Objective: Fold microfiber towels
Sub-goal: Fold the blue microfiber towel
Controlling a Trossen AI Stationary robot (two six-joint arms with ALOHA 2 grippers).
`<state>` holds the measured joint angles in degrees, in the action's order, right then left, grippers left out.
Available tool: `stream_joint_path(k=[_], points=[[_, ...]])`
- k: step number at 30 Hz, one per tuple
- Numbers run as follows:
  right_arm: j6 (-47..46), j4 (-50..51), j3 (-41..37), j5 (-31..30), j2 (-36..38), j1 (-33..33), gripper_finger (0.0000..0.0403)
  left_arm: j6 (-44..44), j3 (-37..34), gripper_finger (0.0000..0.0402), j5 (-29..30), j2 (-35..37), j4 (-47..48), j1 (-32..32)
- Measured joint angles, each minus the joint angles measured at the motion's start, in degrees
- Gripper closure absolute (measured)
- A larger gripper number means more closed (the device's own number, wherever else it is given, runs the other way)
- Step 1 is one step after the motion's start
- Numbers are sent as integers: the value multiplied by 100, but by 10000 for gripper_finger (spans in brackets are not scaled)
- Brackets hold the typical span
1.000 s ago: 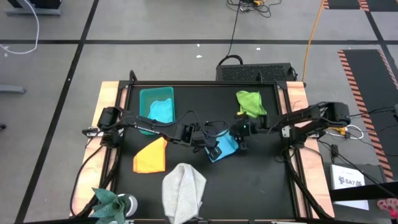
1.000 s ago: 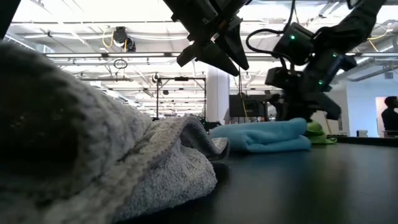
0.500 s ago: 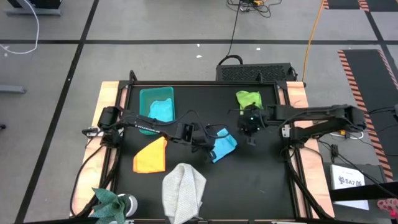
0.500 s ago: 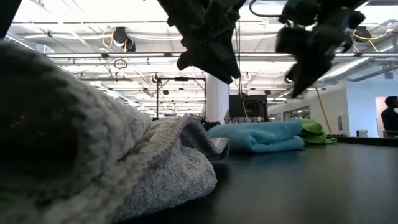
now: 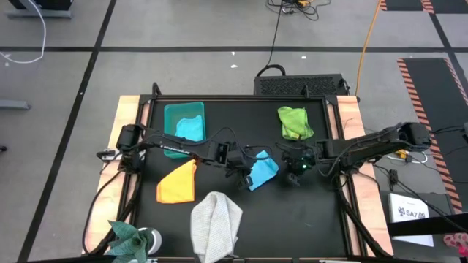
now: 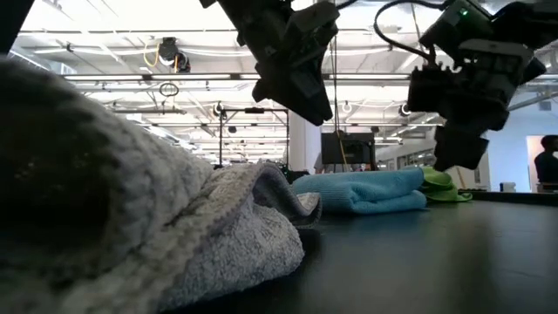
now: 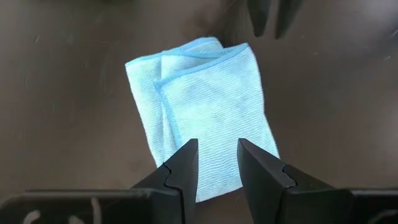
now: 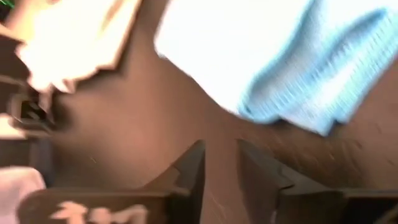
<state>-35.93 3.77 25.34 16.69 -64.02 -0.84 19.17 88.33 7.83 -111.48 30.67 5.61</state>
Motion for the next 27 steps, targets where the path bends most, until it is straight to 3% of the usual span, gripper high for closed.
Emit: stream_joint_path(k=[9, 27], points=[[-391, -557, -181, -173, -309, 75, 260, 1, 1, 289, -28, 2, 73, -55], [-412, -1014, -181, -103, -539, 456, 238, 89, 1, 289, -28, 2, 40, -55]])
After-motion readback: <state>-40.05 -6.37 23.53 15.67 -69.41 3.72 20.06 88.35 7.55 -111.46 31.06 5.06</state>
